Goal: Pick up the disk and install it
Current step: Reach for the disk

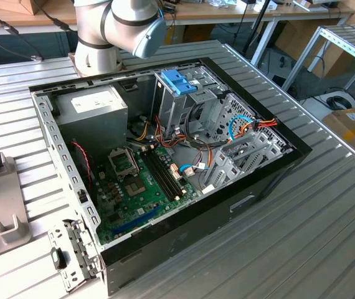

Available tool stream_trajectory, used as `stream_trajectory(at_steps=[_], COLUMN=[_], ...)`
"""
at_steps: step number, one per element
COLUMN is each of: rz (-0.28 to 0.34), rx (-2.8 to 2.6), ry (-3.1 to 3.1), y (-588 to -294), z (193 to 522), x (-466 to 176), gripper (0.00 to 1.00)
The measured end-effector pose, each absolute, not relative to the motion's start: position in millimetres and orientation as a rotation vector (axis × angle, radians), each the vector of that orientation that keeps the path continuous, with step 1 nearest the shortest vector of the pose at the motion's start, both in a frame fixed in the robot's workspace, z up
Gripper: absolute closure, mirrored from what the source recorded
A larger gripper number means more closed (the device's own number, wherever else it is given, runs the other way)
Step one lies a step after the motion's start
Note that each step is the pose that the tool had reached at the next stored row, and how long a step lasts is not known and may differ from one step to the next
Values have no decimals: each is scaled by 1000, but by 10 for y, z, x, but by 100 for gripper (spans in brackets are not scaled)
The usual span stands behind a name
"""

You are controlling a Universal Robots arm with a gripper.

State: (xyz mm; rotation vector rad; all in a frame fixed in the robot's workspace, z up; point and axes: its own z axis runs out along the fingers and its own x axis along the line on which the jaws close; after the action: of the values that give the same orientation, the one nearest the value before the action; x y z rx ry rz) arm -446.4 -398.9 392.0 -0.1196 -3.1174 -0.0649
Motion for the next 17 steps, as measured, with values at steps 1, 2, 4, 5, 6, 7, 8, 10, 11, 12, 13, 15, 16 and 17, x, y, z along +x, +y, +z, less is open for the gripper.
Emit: stream_trajectory(at_steps=[1, 2, 4, 5, 6, 7, 8, 10, 11, 12, 13, 15, 16, 17], rz=[-65, -65, -65, -65, -65, -65, -65, -65, -65, -65, -65, -65, -65, -65], rx=[-120, -120, -120, -120, -120, -120, -120, -120, -120, -120, -120, -120, -120, -120], ry=[-3117, -3117, -3117, -3117, -3117, -3117, -3117, -3117, -3117, -3117, -3117, -3117, -3117, -3117], y=[-3990, -3990, -3990, -3990, -3989, -3989, -3990, -3990, -3990, -3990, -3990, -3989, -3990, -3990], z=[3921, 3920, 3920, 3920, 3920, 3921, 3921, 3920, 3920, 3920, 3920, 3920, 3921, 3921], x=[-4471, -4484, -4500, -4508, -4514, -4521, -4527, -4541, -4547, -4554, -4560, -4575, -4581, -4587], gripper=[90, 90, 90, 90, 90, 90, 90, 90, 90, 90, 90, 90, 90, 90])
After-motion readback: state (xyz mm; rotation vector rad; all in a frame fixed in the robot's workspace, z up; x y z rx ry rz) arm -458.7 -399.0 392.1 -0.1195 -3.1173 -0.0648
